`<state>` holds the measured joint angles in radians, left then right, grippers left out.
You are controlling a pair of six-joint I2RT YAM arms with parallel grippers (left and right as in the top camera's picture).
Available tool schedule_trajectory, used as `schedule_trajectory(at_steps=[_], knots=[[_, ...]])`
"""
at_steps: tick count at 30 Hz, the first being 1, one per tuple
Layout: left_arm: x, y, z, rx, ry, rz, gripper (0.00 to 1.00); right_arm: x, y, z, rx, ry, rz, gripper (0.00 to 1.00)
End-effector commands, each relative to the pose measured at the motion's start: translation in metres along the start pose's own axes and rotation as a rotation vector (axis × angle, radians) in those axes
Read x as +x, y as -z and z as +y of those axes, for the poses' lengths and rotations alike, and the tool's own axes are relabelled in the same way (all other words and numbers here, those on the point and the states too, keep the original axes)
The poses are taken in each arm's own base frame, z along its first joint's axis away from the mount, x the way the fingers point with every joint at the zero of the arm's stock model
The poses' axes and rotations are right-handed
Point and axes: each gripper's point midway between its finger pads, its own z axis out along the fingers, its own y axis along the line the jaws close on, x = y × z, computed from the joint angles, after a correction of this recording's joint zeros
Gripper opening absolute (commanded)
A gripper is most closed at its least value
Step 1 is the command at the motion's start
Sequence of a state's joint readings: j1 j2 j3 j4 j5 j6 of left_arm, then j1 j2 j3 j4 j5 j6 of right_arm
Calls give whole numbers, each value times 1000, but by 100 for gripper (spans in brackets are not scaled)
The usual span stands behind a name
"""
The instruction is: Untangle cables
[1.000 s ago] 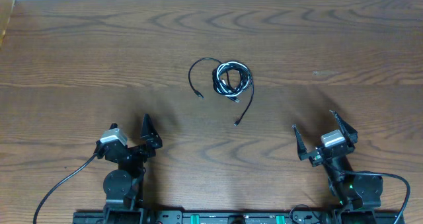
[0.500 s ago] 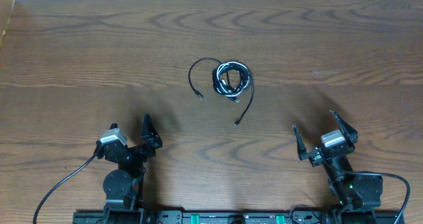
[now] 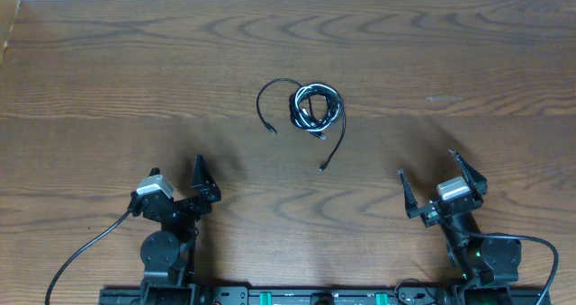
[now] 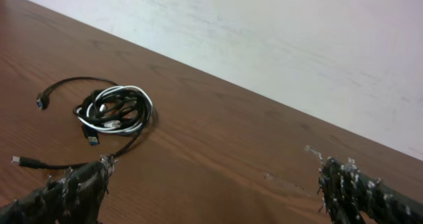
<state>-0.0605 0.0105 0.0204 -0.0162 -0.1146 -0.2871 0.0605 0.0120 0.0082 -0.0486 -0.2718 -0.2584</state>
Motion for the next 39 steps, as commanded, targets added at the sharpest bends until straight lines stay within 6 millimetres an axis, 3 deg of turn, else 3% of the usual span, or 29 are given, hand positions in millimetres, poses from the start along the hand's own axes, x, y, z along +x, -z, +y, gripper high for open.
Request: schedule_trajectory(at_steps=[1, 18, 30, 35, 39], knots=[[12, -1, 7, -27, -24, 31, 97, 1, 0, -2, 12, 8, 4, 99], [1, -1, 3, -12, -17, -6, 97, 1, 0, -2, 12, -19, 3, 99], [-27, 0, -9, -22, -42, 56, 97, -11, 3, 6, -47, -99, -10, 99], [-47, -12, -35, 40, -130, 156, 97, -25, 7, 3, -57, -121, 39, 99], [-67, -31, -53, 45, -148, 283, 97, -47, 6, -3, -70, -151, 101, 99]])
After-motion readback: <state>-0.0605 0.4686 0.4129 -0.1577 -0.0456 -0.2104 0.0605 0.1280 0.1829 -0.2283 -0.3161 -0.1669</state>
